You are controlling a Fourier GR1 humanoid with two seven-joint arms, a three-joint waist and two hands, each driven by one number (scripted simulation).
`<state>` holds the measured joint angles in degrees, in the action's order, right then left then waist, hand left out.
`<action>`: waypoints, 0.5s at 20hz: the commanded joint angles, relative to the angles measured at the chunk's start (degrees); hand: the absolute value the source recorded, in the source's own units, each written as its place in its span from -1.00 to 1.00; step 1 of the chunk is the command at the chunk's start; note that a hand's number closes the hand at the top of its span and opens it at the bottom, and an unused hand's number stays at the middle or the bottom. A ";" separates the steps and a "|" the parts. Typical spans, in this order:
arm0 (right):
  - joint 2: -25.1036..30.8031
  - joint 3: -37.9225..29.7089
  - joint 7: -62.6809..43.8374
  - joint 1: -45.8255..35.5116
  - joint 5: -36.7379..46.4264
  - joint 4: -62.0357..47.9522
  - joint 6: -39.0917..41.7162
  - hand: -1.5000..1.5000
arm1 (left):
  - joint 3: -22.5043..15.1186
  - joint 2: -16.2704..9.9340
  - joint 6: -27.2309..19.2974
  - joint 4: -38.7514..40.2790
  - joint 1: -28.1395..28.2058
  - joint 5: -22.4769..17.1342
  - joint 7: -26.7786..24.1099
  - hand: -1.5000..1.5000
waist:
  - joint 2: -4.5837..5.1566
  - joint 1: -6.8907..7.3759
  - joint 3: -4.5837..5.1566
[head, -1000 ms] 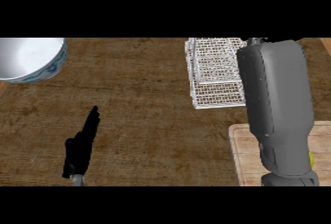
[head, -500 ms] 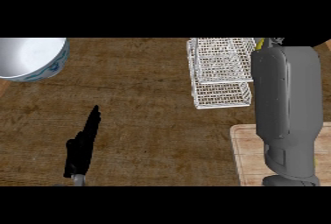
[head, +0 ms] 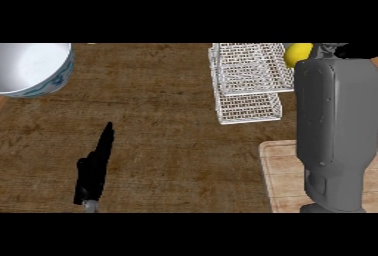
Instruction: Pick the lemon from the cutting board and place it in the tiered basket
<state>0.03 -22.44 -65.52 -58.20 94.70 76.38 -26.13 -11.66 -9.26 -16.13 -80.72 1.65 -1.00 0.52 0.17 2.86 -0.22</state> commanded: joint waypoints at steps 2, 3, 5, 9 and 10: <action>-0.03 -0.31 -14.44 2.39 11.76 7.48 -6.94 -1.00 | 1.61 -1.30 -0.49 1.00 1.89 -0.19 0.97 0.00 | -0.64 -2.02 0.35; -0.03 0.46 -16.61 2.05 12.75 9.22 -5.33 -1.00 | 1.36 -1.44 0.45 1.30 2.48 -0.64 1.02 0.00 | -0.80 -1.73 0.40; -0.03 -0.12 -18.35 1.91 15.44 13.45 -3.68 -1.00 | 1.26 -0.52 -0.38 1.28 1.96 -0.50 1.27 0.00 | -1.02 -2.16 0.40; -0.03 2.89 -19.49 5.46 17.95 23.82 2.11 -1.00 | 1.41 -0.72 -0.40 1.08 2.39 -0.50 1.76 0.00 | -1.74 -3.01 0.40; -0.03 2.75 -18.76 6.45 17.54 27.29 4.89 -1.00 | 1.15 -0.44 -0.99 0.94 3.13 -0.07 1.50 0.00 | -2.06 -3.81 0.35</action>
<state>-0.01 -21.60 -70.79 -52.77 109.48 94.89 -26.20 -10.50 -10.01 -16.66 -81.11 3.71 -1.17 1.05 -1.41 0.31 -0.09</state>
